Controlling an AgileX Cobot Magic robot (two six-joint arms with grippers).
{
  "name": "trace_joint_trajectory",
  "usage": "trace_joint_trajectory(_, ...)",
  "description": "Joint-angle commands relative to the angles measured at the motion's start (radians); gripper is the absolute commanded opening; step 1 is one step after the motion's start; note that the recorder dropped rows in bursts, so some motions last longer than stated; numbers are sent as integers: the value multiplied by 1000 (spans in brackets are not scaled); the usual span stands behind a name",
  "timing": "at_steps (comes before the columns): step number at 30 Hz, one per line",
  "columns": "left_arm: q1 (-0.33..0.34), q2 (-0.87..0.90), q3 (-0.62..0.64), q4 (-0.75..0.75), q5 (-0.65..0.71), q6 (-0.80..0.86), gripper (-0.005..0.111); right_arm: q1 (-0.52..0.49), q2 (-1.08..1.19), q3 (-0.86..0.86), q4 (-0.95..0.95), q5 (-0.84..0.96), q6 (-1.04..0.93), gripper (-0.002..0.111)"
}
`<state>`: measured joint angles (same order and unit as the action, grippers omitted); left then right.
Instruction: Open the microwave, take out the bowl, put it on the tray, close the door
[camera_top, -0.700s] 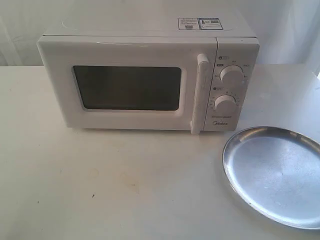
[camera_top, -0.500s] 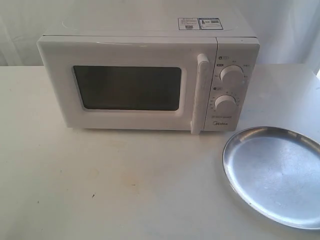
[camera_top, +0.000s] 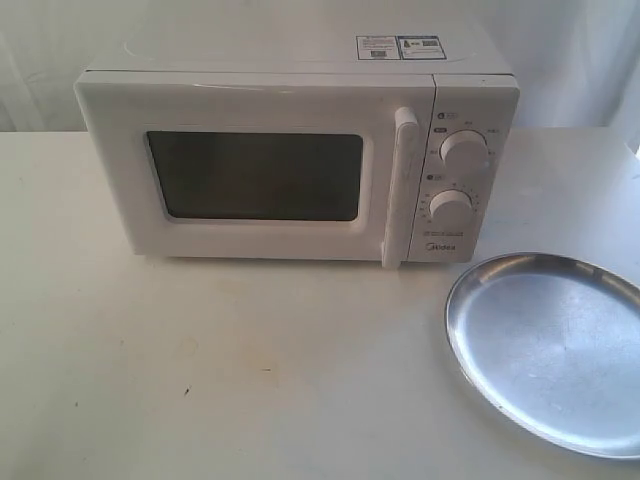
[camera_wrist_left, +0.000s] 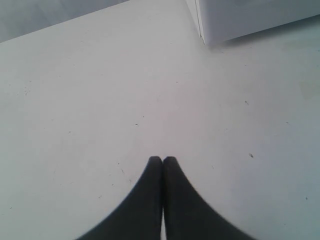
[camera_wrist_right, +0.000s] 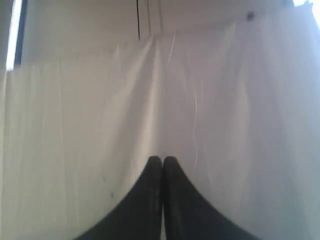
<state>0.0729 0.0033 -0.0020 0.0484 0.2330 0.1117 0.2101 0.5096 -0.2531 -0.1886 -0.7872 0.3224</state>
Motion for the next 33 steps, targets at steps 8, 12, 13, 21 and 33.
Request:
trace_joint_trajectory(8,-4,-3,2,-4,-1,-3,0,-7,1037,-201,-790,-328,-36,0)
trace_joint_trajectory(12,-4,-3,2,-4,-1,-3,0,-7,1242,-214,-549,-336,-65,0)
trace_joint_trajectory(13,-4,-3,2,-4,-1,-3,0,-7,1285,-217,-512,-340,-83,0)
trace_joint_trajectory(21,-4,-3,2,-4,-1,-3,0,-7,1403,-276,-552,-434,-194,27)
trace_joint_trajectory(33,-4,-3,2,-4,-1,-3,0,99,1403,-386,-540,-414,-189,73)
